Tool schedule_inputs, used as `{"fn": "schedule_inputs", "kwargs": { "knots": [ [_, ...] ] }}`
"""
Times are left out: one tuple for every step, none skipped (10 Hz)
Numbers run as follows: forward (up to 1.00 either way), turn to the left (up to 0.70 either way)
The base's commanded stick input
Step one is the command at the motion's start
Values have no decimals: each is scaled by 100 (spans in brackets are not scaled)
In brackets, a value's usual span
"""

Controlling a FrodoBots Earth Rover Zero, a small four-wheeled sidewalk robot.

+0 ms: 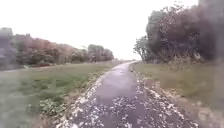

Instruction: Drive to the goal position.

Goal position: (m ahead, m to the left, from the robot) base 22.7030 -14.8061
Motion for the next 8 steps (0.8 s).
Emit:
{"fn": "schedule_inputs", "kwargs": {
  "knots": [
    [100,-6],
    [100,-11],
    [100,-17],
    [100,-20],
    [100,-23],
    [100,-25],
    [100,-25],
    [100,0]
  ]
}}
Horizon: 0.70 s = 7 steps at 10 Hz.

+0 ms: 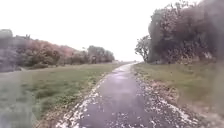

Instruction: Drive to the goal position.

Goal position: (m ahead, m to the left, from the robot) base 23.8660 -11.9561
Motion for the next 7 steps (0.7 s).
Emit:
{"fn": "schedule_inputs", "kwargs": {
  "knots": [
    [100,0],
    [100,0],
    [100,0],
    [100,0],
    [100,0],
    [100,0],
    [100,0]
  ]
}}
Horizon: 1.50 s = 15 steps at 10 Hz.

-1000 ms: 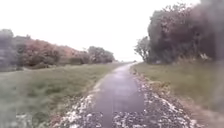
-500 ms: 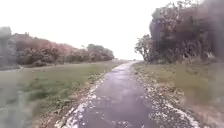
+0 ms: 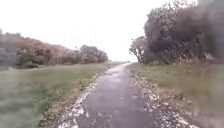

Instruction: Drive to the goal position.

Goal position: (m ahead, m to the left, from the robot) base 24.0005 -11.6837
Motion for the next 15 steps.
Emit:
{"fn": "schedule_inputs", "kwargs": {
  "knots": [
    [100,0],
    [100,0],
    [100,0],
    [100,0],
    [100,-4],
    [100,-10],
    [100,-16],
    [100,-17],
    [100,-17],
    [100,-17],
    [100,-17],
    [100,-17],
    [100,-17],
    [100,-17],
    [100,-17]
  ]
}}
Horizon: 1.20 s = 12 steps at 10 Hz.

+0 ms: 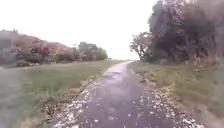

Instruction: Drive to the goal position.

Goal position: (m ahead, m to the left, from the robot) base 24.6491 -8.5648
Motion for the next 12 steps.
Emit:
{"fn": "schedule_inputs", "kwargs": {
  "knots": [
    [100,-17],
    [100,-16],
    [100,-13],
    [100,-11],
    [100,-8],
    [100,-6],
    [100,-4],
    [100,-2],
    [100,-1],
    [100,0],
    [100,0],
    [100,0]
  ]
}}
